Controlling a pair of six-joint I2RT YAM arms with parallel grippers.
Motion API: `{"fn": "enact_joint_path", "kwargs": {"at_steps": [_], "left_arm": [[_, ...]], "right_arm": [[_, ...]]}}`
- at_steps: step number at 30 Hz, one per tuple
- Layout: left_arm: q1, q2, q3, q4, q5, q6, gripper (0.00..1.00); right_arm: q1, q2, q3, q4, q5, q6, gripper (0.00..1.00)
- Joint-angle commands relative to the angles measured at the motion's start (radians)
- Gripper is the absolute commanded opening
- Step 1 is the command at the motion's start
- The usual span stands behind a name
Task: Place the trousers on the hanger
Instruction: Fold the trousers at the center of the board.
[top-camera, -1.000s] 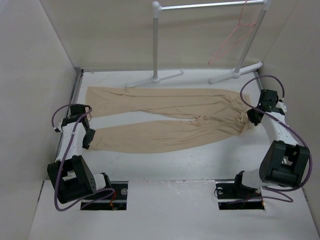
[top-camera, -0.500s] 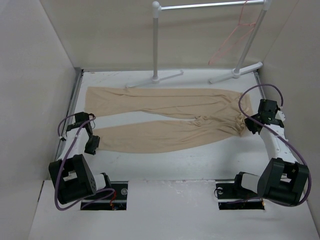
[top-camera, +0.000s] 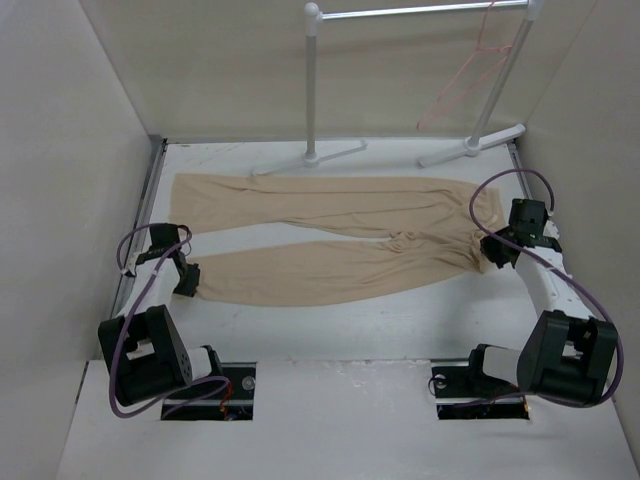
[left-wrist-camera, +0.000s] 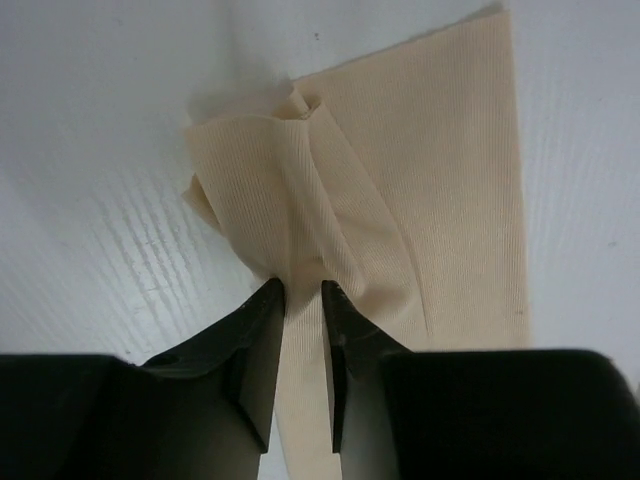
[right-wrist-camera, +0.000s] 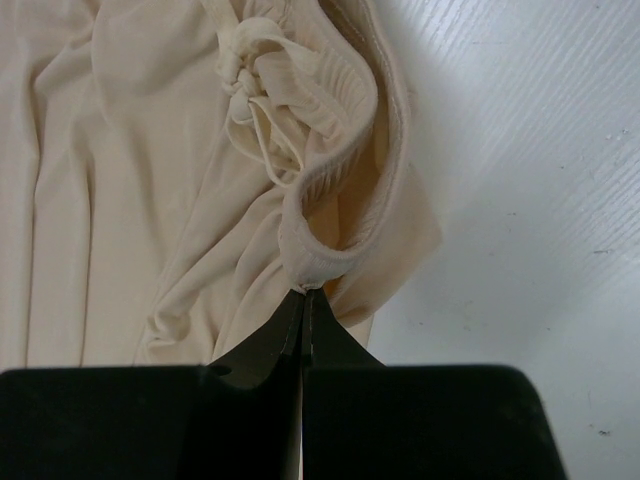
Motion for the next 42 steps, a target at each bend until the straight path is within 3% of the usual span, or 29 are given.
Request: {"fn": "enact_joint_path", "kwargs": {"at_steps": [1, 11, 16, 21, 32, 42], "left_arm": [[-0.007, -0.004, 0.008, 0.018, -0.002, -0.020, 0.16], [-0.007, -0.072, 0.002, -0.023, -0.026, -0.008, 0.00], [-0.019, -0.092, 0.163, -0.106, -0.175, 0.017, 0.00], [-0.076, 0.056, 0.448, -0.060, -0.275, 0.090, 0.00], [-0.099, 0.256, 0.680, -0.029, -0.306, 0.140, 0.00], [-0.085, 0.592, 1.100, -0.032, -0.327, 0.252, 0.00]], "right_arm": [[0.005, 0.000, 0.006, 0.045, -0.010, -0.010, 0.01], [0.001, 0.001, 0.016, 0.045, -0.010, -0.014, 0.02], [-0.005, 0.001, 0.079, 0.030, -0.025, -0.003, 0.01], [-0.004, 0.049, 0.195, 0.015, -0.007, 0.003, 0.00], [-0.018, 0.135, 0.398, 0.003, 0.017, 0.000, 0.00], [-0.025, 0.438, 0.717, -0.002, 0.029, 0.005, 0.00]]}}
